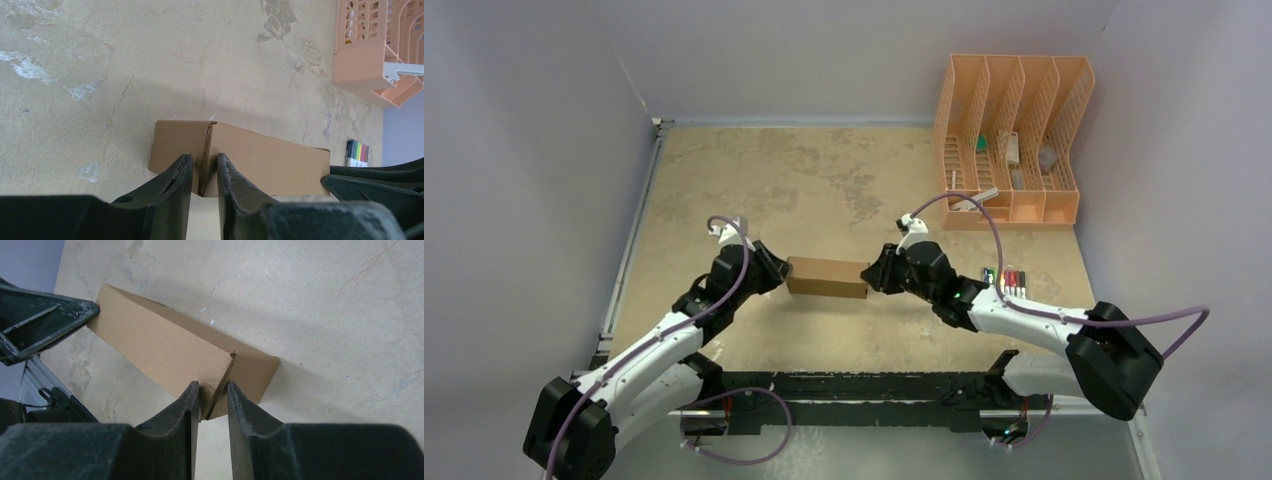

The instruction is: Fold the paper box

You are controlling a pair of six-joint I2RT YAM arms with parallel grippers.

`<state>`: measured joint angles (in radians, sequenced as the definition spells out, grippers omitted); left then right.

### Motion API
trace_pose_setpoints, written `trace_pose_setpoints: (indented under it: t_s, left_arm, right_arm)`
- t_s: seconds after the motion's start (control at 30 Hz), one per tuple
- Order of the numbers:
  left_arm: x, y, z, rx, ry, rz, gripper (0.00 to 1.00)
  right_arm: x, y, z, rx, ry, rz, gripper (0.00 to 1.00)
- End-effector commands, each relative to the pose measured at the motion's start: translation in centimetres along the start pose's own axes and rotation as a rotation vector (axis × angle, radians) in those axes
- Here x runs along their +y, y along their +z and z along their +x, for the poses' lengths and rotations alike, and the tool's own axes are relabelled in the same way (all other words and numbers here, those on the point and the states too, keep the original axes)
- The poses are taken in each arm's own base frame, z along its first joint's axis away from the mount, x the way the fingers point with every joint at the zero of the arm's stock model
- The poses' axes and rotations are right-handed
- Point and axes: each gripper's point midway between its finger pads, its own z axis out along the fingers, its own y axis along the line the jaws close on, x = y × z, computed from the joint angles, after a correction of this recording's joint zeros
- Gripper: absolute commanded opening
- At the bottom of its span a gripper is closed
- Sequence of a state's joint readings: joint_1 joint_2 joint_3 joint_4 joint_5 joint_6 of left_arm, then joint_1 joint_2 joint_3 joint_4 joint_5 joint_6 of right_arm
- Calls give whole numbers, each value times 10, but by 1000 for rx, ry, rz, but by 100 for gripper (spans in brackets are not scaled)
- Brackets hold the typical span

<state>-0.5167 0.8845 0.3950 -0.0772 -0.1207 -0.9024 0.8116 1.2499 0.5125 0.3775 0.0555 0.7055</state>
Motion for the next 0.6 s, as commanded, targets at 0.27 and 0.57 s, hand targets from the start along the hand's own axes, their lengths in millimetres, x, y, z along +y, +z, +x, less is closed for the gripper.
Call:
trace_pose_setpoints:
  t_s: [0.27, 0.57]
  left_arm:
    - [-3, -31, -28, -32, 82, -73, 50]
    - [-8, -24, -10, 52, 62, -44, 49]
  right_arm:
    - [14, -38, -49, 0, -248, 95, 67]
    - [66, -19, -58, 167, -571, -127, 63]
